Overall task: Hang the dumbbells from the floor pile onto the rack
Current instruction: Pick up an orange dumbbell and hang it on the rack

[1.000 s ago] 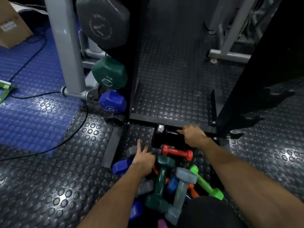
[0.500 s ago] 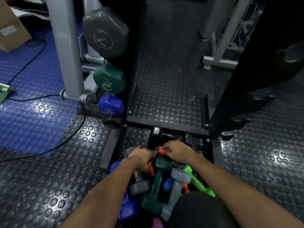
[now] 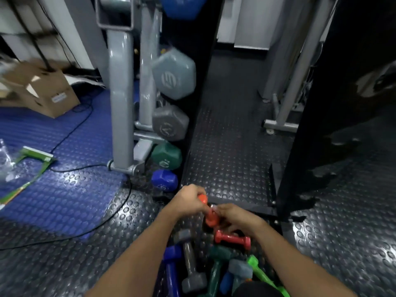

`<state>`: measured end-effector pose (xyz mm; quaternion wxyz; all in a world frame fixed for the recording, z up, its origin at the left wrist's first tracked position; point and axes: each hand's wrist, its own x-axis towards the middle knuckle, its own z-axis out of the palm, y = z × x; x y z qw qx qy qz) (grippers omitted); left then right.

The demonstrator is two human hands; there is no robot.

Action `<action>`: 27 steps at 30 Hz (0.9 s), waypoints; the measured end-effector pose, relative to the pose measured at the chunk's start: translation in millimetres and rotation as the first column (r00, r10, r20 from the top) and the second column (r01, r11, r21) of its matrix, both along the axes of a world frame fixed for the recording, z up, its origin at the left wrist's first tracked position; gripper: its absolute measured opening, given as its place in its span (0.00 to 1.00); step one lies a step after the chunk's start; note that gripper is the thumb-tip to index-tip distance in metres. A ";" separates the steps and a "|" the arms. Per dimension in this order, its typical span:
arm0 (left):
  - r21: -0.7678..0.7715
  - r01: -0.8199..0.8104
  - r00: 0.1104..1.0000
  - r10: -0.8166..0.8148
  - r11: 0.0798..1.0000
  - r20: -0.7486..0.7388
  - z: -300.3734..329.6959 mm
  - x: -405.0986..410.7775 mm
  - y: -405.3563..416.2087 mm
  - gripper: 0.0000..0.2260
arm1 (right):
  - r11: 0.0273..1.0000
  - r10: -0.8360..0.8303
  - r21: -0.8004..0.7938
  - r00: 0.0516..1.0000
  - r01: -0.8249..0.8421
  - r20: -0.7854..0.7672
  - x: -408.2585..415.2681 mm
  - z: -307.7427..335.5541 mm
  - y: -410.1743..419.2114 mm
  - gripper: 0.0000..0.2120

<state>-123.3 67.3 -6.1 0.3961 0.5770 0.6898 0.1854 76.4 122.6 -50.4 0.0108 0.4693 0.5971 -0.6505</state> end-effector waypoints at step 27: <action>0.638 -0.515 0.555 -0.345 0.572 0.757 415.0 50.3 -4.8 0.12 | 0.488 -0.011 0.535 0.617 0.690 -0.787 -20.7 512.3 40.5 0.10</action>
